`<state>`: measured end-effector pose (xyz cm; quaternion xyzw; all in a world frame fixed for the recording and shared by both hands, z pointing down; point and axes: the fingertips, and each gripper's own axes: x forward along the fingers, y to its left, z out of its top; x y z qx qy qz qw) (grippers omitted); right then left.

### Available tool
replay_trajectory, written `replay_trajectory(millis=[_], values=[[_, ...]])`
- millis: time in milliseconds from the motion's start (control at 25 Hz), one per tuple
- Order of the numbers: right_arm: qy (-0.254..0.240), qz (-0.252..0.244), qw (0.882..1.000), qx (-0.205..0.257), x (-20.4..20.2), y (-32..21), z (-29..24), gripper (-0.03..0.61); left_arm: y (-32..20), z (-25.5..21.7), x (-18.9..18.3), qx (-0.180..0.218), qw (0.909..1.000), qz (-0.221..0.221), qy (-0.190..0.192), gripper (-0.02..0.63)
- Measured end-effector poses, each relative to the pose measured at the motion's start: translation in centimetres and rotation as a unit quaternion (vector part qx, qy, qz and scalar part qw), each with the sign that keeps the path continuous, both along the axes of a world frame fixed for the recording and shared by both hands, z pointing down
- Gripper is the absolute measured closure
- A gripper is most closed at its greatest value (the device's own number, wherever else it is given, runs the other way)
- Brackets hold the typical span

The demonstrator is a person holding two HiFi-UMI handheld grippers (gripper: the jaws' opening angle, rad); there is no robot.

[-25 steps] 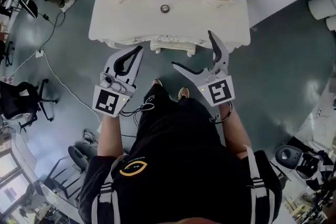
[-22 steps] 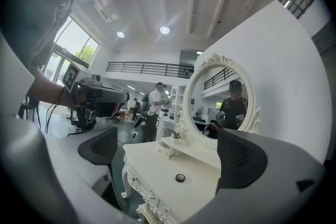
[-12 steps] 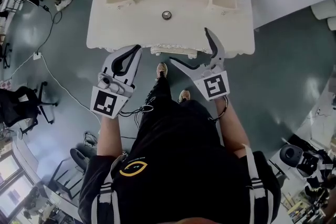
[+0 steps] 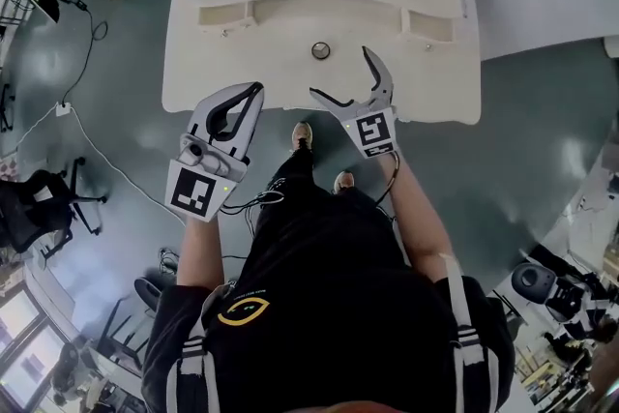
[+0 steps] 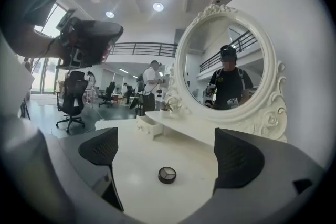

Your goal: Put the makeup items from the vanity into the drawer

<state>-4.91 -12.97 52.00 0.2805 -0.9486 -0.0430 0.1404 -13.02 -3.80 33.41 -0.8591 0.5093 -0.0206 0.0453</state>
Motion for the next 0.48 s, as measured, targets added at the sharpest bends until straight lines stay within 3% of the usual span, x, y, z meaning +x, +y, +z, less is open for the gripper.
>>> replay_trajectory(millis=[480], values=[[0.084,0.008,0.993,-0.083,-3.5,-5.3,11.9,0.013,-2.3,1.0,-2.0,-0.017,0.9998,0.008,0.002,0.595]])
